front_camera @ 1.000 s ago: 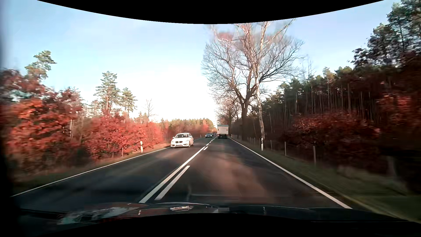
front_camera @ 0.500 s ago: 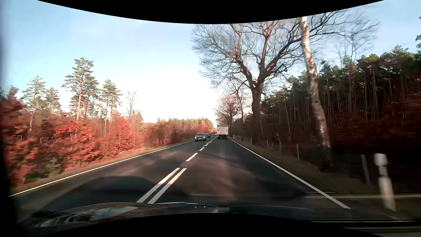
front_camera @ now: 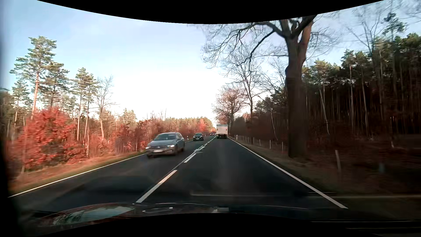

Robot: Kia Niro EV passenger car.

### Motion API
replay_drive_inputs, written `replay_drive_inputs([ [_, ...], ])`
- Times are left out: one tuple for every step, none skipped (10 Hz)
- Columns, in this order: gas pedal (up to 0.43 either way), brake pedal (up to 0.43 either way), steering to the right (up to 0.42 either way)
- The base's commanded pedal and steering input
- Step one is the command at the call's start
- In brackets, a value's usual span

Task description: Follow the waypoints while adhering to traffic rules and regulations

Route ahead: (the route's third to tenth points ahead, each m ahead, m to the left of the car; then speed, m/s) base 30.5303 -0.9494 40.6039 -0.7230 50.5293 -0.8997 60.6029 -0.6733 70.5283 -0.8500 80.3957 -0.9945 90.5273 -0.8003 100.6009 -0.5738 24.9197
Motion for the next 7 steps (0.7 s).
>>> replay_drive_inputs([
  [0.197, 0.000, -0.001],
  [0.197, 0.000, -0.001],
  [0.197, 0.000, -0.001],
  [0.197, 0.000, -0.002],
  [0.197, 0.000, -0.002],
  [0.197, 0.000, -0.001],
  [0.197, 0.000, -0.001],
])
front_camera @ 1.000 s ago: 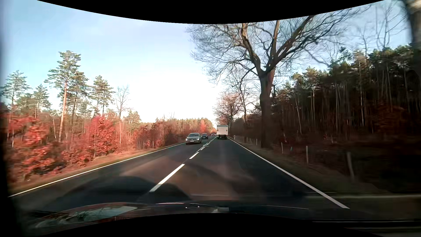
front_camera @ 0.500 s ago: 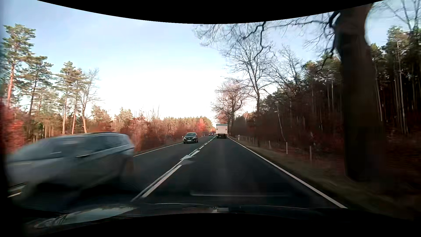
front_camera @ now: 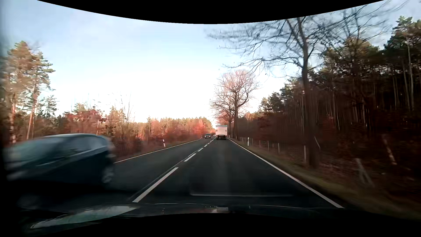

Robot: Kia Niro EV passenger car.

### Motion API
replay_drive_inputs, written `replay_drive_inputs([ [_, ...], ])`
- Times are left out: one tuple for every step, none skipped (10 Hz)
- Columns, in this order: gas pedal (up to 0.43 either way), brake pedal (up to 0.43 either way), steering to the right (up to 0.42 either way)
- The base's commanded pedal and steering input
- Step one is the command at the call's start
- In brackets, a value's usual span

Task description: Follow the waypoints while adhering to traffic rules and regulations

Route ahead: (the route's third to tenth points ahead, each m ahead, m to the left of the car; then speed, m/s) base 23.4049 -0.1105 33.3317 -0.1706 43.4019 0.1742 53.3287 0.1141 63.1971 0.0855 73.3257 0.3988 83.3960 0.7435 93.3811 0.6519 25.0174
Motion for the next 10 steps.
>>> replay_drive_inputs([
  [0.197, 0.000, -0.002],
  [0.197, 0.000, -0.001],
  [0.189, 0.000, -0.002],
  [0.189, 0.000, -0.002],
  [0.189, 0.000, -0.001],
  [0.189, 0.000, -0.002],
  [0.189, 0.000, -0.002],
  [0.177, 0.000, -0.002],
  [0.177, 0.000, -0.001],
  [0.177, 0.000, -0.002],
])
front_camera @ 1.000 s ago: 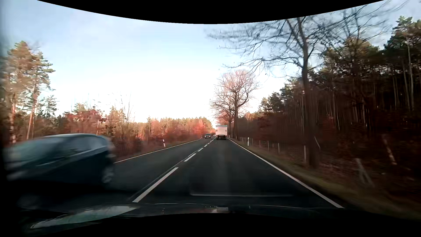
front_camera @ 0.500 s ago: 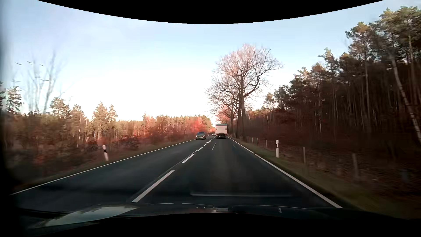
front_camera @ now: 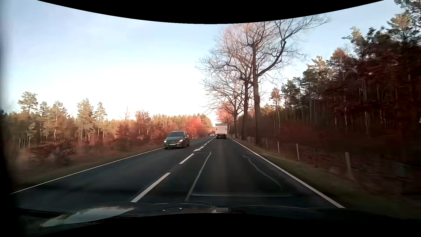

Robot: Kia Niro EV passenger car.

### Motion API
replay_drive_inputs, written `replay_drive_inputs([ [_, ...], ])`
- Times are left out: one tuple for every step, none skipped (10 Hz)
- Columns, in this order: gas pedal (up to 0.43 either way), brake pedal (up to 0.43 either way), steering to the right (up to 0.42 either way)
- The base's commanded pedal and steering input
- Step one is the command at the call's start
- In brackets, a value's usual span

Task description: Follow the waypoints while adhering to traffic rules and regulations

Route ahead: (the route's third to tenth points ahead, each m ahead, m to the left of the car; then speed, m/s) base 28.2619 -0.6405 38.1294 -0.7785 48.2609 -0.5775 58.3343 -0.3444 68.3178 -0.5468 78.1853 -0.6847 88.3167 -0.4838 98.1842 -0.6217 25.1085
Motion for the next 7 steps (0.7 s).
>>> replay_drive_inputs([
  [0.169, 0.000, -0.002],
  [0.157, 0.000, -0.001],
  [0.157, 0.000, -0.001],
  [0.150, 0.000, -0.001],
  [0.150, 0.000, -0.001],
  [0.138, 0.000, -0.001],
  [0.138, 0.000, -0.001],
])
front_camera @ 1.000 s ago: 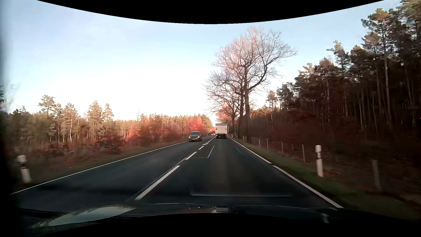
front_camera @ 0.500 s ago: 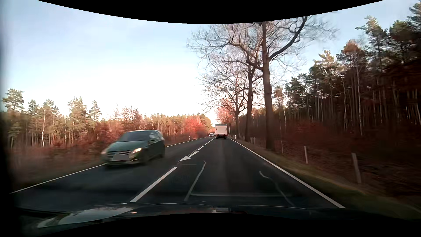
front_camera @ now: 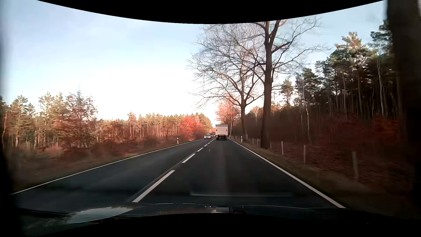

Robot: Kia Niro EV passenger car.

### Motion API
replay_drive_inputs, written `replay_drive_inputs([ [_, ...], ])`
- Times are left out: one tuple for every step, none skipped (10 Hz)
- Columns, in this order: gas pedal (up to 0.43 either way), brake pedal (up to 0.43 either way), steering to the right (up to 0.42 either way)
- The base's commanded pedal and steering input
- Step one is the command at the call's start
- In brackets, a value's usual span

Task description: Follow the waypoints while adhering to traffic rules and regulations

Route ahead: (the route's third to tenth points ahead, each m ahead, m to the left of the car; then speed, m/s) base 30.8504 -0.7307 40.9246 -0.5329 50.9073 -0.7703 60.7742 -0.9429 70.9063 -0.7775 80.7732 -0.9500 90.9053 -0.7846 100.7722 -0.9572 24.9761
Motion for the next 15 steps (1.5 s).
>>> replay_drive_inputs([
  [0.130, 0.000, -0.002],
  [0.130, 0.000, -0.001],
  [0.130, 0.000, -0.001],
  [0.130, 0.000, -0.001],
  [0.130, 0.000, -0.001],
  [0.130, 0.000, -0.001],
  [0.110, 0.000, -0.001],
  [0.098, 0.000, -0.001],
  [0.087, 0.000, -0.001],
  [0.079, 0.000, -0.001],
  [0.067, 0.000, -0.001],
  [0.067, 0.000, -0.001],
  [0.067, 0.000, -0.001],
  [0.067, 0.000, -0.001],
  [0.067, 0.000, -0.001],
])
